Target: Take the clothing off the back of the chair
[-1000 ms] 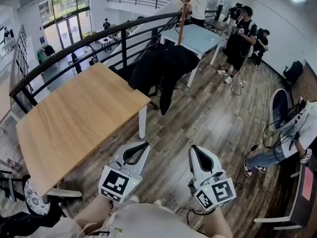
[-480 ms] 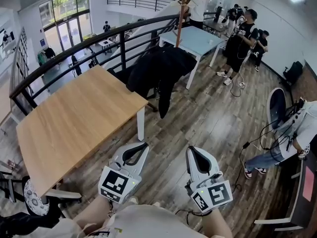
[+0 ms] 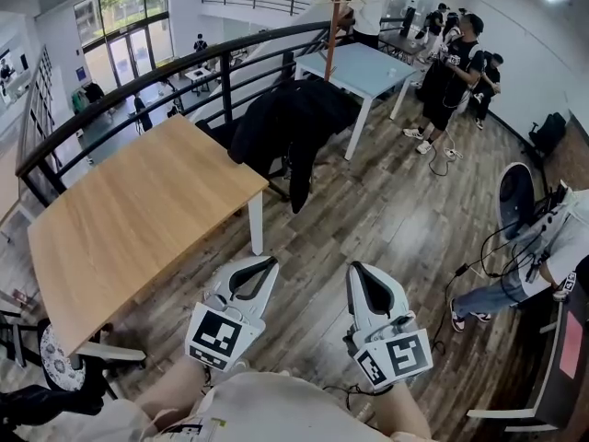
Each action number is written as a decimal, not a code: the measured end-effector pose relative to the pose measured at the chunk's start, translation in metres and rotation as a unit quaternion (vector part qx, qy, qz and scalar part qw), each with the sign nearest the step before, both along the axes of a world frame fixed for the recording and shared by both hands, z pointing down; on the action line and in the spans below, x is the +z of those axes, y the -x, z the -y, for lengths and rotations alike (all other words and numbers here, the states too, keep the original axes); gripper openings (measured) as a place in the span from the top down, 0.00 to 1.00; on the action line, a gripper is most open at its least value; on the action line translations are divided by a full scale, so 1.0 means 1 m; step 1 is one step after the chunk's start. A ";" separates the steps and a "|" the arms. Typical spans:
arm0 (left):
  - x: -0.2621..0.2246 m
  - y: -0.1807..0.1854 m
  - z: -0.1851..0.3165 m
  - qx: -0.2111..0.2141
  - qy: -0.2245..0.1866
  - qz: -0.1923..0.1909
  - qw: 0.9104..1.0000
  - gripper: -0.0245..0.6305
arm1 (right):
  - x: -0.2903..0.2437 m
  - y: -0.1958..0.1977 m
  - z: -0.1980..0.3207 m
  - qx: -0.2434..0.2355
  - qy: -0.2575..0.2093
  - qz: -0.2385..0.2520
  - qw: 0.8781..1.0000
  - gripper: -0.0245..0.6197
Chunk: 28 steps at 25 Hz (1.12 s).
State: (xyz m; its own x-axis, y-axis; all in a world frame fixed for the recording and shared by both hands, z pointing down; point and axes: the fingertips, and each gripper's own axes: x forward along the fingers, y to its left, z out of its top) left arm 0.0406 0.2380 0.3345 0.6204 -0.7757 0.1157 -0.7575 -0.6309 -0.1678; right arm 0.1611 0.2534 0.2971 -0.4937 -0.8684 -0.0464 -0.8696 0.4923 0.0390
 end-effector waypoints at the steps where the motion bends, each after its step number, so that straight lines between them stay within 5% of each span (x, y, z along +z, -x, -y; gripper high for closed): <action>1: 0.001 -0.004 0.001 0.000 -0.003 0.004 1.000 0.96 | 0.001 -0.003 0.001 0.001 -0.001 0.001 1.000 0.96; 16: 0.004 -0.051 0.010 -0.001 0.008 -0.007 1.000 0.96 | 0.014 -0.042 0.016 -0.014 -0.001 0.017 1.000 0.96; 28: 0.015 -0.039 0.068 -0.013 -0.007 -0.012 1.000 0.96 | 0.030 -0.025 0.074 -0.011 -0.002 -0.005 1.000 0.96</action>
State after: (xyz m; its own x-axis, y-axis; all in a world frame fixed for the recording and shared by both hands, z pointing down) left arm 0.0794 0.1696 0.3491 0.6029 -0.7927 0.0897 -0.7771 -0.6090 -0.1591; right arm 0.1865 0.1798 0.3274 -0.5124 -0.8575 -0.0455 -0.8585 0.5104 0.0495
